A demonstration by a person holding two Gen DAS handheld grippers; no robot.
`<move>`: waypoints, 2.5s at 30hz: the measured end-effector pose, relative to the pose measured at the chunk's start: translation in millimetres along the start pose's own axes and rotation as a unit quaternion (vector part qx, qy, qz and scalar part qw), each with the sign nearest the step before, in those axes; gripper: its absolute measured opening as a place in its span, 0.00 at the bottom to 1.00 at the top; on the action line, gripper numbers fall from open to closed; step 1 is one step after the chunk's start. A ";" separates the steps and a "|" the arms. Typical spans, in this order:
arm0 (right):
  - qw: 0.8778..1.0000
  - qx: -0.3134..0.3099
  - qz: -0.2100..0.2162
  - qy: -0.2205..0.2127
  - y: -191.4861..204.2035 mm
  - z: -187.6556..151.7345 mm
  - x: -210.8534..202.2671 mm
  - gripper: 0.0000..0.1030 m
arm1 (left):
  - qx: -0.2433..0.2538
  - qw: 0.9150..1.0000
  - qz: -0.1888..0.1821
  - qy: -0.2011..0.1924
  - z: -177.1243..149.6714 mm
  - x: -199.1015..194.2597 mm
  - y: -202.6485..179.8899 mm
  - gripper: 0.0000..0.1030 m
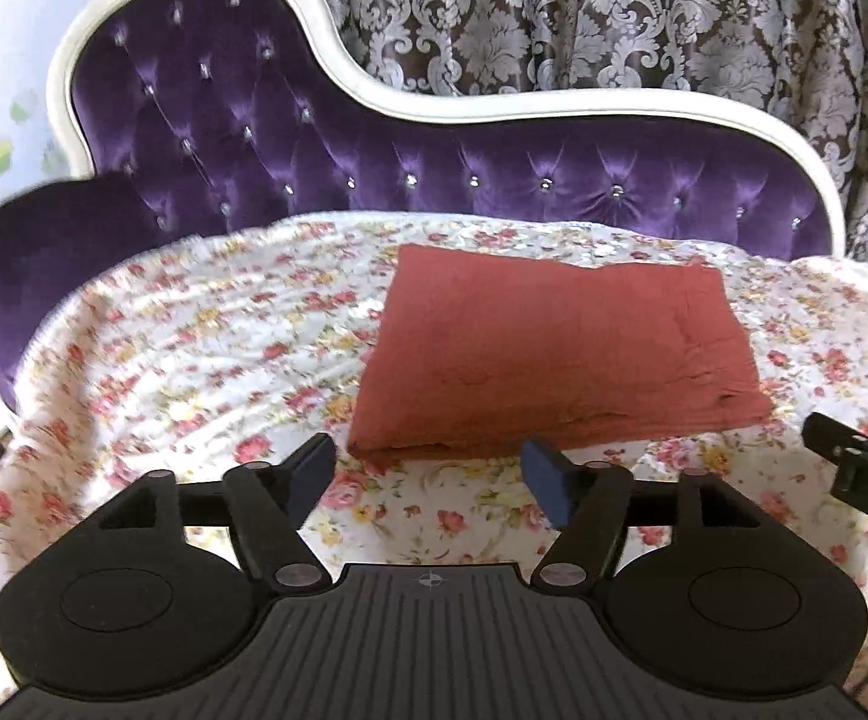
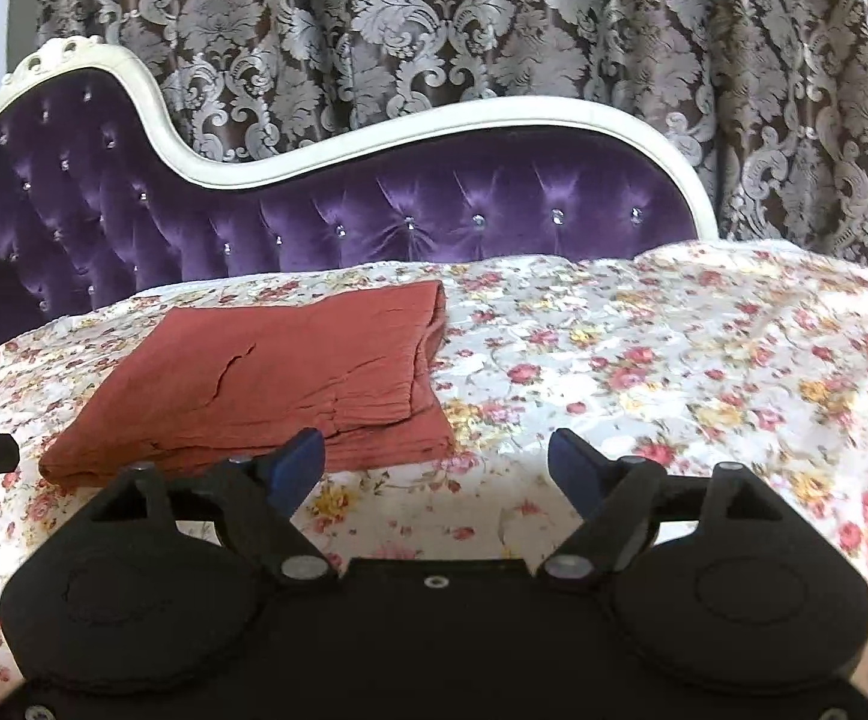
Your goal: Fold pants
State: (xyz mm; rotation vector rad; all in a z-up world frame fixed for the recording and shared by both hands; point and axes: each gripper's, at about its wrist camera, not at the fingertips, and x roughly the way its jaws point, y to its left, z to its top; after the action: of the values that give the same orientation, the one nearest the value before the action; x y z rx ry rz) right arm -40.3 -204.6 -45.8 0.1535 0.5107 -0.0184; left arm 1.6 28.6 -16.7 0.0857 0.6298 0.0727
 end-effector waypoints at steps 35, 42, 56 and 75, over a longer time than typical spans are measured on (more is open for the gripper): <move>0.991 0.000 0.029 0.129 57.5 7.3 -29.5 0.79 | -0.004 0.994 -0.057 0.098 -9.9 -0.9 4.4 0.69; 0.991 -0.008 0.026 0.129 62.0 8.5 -24.7 0.79 | 0.001 0.993 -0.057 0.107 -8.7 4.4 1.2 0.69; 0.991 -0.014 0.025 0.130 63.0 10.7 -17.9 0.79 | -0.005 0.992 -0.042 0.122 -8.4 12.5 9.3 0.69; 0.990 -0.016 0.020 0.141 59.8 6.4 -13.9 0.79 | -0.001 0.991 -0.039 0.126 -7.4 14.3 9.9 0.69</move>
State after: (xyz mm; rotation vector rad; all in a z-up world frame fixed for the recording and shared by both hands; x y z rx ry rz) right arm -45.9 -146.8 -25.0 0.1360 0.7897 0.0510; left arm 8.3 40.1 -30.0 0.0502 0.8852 0.0082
